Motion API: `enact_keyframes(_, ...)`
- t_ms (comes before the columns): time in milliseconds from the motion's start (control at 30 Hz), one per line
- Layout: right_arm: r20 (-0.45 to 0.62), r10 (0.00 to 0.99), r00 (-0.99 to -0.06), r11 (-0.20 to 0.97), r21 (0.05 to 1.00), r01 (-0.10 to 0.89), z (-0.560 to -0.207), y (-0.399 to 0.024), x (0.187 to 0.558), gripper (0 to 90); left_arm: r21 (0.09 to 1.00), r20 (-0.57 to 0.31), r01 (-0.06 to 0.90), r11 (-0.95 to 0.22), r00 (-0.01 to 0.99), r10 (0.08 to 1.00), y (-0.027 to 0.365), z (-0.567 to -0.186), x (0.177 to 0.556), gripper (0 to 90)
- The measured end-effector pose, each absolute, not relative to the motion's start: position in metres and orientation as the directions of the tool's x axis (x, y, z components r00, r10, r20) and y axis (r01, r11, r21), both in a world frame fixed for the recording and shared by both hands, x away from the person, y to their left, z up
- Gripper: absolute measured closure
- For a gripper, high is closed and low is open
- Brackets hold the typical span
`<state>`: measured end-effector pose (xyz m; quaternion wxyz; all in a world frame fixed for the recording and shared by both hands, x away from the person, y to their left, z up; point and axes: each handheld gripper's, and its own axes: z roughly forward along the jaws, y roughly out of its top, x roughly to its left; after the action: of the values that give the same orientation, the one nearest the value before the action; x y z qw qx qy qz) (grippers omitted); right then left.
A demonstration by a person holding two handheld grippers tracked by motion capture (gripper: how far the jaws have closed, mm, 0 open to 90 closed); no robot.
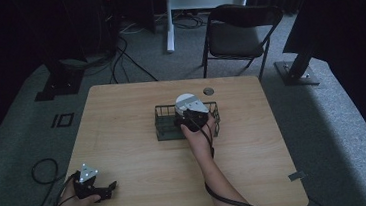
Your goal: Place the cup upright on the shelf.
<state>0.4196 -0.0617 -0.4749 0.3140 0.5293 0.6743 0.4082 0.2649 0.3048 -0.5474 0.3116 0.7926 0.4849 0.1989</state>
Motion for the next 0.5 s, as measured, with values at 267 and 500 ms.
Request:
enact_keyframes(267, 0.018, 0.971, -0.239, 0.090, 0.898, 0.431, -0.4786, -0.0625, 0.4128, 12.6, 0.687, 0.013, 0.645, -0.335, 0.450, 0.893, 0.3048, -0.5474, 0.2649, 1.4)
enact_keyframes(500, 0.026, 0.966, -0.258, 0.090, 0.901, 0.425, -0.4784, -0.0678, 0.4099, 11.5, 0.687, 0.013, 0.645, -0.335, 0.450, 0.893, 0.3048, -0.5474, 0.2649, 1.4)
